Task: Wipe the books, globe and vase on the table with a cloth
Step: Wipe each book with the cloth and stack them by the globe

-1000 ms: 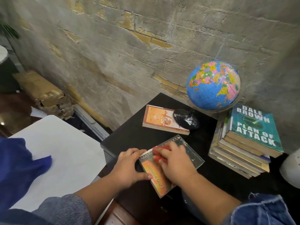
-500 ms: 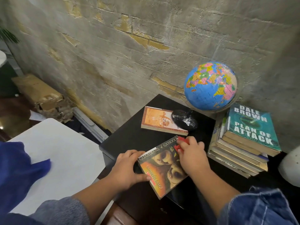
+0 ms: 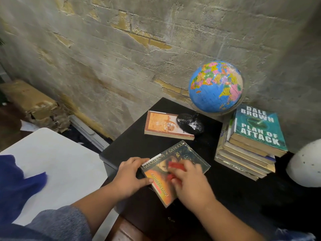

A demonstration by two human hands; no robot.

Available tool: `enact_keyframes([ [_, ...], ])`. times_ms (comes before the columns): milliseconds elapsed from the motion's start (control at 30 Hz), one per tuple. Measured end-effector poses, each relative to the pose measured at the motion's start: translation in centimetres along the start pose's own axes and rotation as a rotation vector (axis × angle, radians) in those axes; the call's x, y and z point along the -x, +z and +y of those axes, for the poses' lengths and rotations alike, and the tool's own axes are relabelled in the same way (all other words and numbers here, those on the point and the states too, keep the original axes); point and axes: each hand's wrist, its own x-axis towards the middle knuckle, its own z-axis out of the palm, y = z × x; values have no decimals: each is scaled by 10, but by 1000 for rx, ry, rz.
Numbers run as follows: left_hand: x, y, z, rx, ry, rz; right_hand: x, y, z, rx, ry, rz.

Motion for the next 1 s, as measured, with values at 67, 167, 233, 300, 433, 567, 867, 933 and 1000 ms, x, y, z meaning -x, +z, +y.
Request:
enact_keyframes([
  [67,-2,0,0,-10,3,9,14,7,-18,-4,-174,-49],
  [167,-2,-1,0,-11,-8,15,22,2,-12,-45,-231,-102],
  [233,-1,-1,3,-4,-23,10,18,-7,5,-78,-115,-94],
  [300,-1,0,6,2,-45,18,14,-12,15,-74,19,-42],
  [433,-7,0,7,-32,-122,17,31,-5,-4,-35,-108,-86],
  [567,-17,-5,17,-190,-216,-34,50,-2,8,-127,-175,-73],
  [867,-30,-17,42,-209,-281,-240,52,-33,67,-651,341,75],
  [933,-21,-19,46,9,-215,-204,55,-39,69,-750,347,103],
  [1000,-7,-24,50,270,-175,-187,57,-45,71,-827,336,107],
])
